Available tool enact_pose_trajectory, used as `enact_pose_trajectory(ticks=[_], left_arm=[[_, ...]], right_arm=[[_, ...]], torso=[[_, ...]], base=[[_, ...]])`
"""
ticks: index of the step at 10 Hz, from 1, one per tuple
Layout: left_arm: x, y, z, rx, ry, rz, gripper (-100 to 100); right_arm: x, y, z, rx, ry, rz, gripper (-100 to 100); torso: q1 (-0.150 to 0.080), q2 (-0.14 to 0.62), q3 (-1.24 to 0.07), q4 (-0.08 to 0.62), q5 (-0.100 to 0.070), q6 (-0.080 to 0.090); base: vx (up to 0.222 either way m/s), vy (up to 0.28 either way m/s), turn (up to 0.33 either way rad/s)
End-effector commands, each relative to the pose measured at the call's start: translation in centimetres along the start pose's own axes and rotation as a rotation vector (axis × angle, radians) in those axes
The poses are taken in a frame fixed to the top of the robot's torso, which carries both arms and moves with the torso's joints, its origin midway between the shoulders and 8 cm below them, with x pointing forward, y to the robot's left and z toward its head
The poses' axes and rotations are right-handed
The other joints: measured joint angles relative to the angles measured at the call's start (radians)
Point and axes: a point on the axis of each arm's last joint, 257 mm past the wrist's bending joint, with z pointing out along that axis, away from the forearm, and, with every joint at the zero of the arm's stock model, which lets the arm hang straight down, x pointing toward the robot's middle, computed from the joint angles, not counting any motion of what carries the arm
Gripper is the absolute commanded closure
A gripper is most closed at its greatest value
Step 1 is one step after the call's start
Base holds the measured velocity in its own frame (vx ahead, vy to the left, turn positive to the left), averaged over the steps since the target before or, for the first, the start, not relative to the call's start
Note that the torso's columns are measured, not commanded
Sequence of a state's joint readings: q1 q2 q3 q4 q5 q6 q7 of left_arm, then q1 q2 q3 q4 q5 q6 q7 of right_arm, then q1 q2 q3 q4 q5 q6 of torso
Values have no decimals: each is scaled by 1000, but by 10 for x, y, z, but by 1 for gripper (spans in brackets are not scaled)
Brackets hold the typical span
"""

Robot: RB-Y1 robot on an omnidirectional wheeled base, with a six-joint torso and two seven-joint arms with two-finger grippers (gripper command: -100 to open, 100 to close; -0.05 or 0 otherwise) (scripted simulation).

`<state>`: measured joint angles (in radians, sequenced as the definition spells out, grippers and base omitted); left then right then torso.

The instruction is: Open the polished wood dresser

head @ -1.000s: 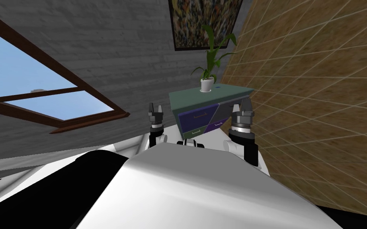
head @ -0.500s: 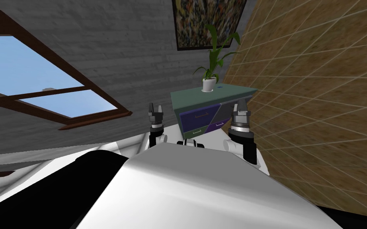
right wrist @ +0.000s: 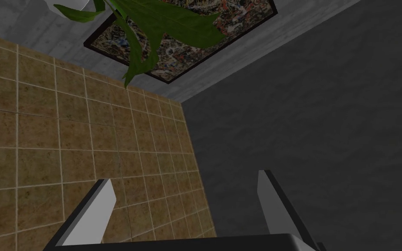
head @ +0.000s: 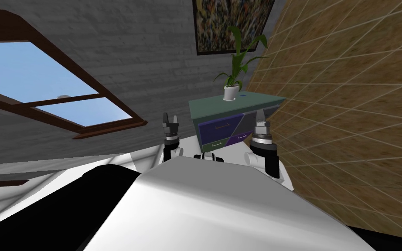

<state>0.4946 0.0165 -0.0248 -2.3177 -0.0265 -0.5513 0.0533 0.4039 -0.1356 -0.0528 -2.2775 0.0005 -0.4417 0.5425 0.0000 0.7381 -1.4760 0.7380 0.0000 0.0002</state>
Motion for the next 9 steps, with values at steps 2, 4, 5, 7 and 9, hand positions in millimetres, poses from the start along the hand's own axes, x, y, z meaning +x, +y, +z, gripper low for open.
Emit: enact_pose_trajectory(ticks=[2,4,5,7,9], left_arm=[[0,0,0,0,0,0,0],[0,0,0,0,0,0,0],[0,0,0,0,0,0,0],[0,0,0,0,0,0,0],[0,0,0,0,0,0,0]], right_arm=[[2,-1,1,-11,5,-115,-100],[5,-2,3,-20,10,-193,-100],[5,-2,3,-20,9,-206,-100],[7,-3,4,-29,14,-288,-100],[10,-5,5,-38,18,-356,-100]], torso=[[0,0,0,0,0,0],[0,0,0,0,0,0],[0,0,0,0,0,0],[0,0,0,0,0,0],[0,0,0,0,0,0]], base=[[-13,12,21],[-19,14,69],[-6,5,-2],[-16,16,67],[-14,13,48]])
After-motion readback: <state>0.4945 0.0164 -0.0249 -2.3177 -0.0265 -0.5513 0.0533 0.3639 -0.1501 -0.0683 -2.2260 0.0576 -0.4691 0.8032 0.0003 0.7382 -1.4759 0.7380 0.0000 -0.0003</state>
